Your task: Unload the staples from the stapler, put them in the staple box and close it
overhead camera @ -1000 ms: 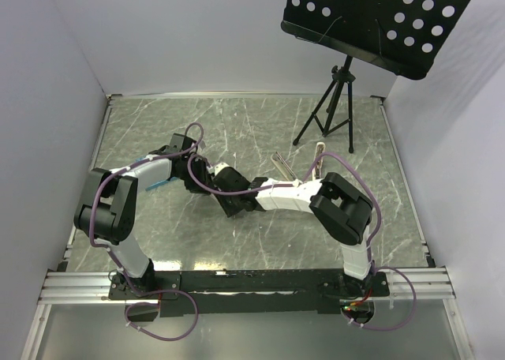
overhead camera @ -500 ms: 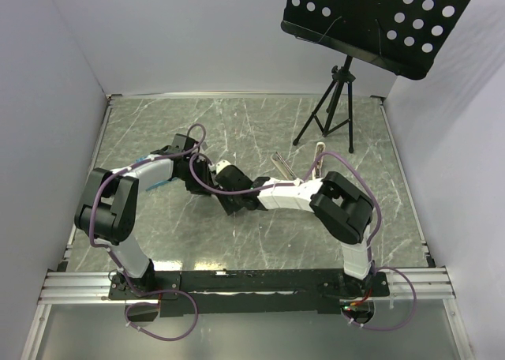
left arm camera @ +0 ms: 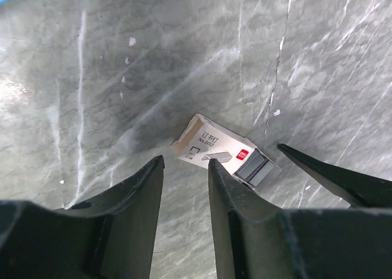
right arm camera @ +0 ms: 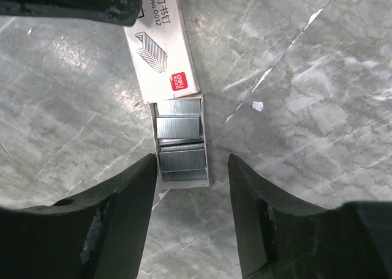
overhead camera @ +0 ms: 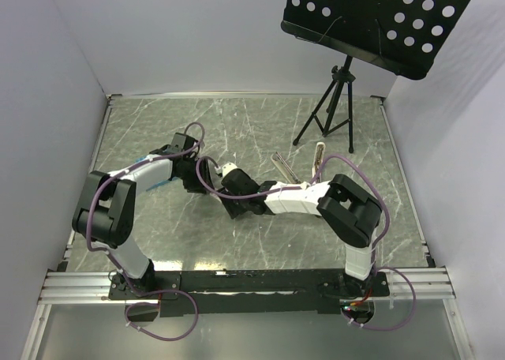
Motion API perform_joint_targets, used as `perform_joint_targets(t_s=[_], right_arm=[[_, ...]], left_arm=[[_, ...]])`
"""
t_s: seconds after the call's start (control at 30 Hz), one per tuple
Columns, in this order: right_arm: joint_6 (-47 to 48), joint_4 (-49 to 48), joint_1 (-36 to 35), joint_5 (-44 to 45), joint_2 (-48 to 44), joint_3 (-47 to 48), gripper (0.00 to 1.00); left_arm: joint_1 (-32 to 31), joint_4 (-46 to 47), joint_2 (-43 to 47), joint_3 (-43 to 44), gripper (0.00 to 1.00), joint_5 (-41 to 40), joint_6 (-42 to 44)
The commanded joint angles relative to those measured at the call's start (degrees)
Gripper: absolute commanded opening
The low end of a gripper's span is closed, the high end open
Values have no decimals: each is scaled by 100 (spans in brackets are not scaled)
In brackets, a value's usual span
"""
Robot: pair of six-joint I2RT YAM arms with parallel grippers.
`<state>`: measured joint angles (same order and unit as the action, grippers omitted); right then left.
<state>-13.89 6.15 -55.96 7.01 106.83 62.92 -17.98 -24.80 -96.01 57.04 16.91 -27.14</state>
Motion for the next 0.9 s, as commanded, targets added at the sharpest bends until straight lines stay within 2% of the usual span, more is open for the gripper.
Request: perform_joint_targets(t_s=[0.0, 0.13, 0.27, 0.47, 0.6, 0.87], right_arm=[[-87, 53, -11, 161, -75, -34, 59], [-44, -35, -2, 170, 31, -8, 58], [53, -140, -20, 126, 128, -16, 48], [229, -422, -20, -32, 102, -165, 40], [413, -448, -20, -76, 93, -148, 40], [686, -369, -20, -182, 181, -16, 40]], left_arm=[[-4, -17, 240, 194, 42, -135, -73], [5, 10, 179, 185, 42, -56, -81], [5, 10, 4, 238, 40, 41, -55], [14, 36, -129, 317, 36, 260, 6], [14, 19, -190, 308, 34, 296, 24], [14, -69, -287, 361, 36, 217, 59]])
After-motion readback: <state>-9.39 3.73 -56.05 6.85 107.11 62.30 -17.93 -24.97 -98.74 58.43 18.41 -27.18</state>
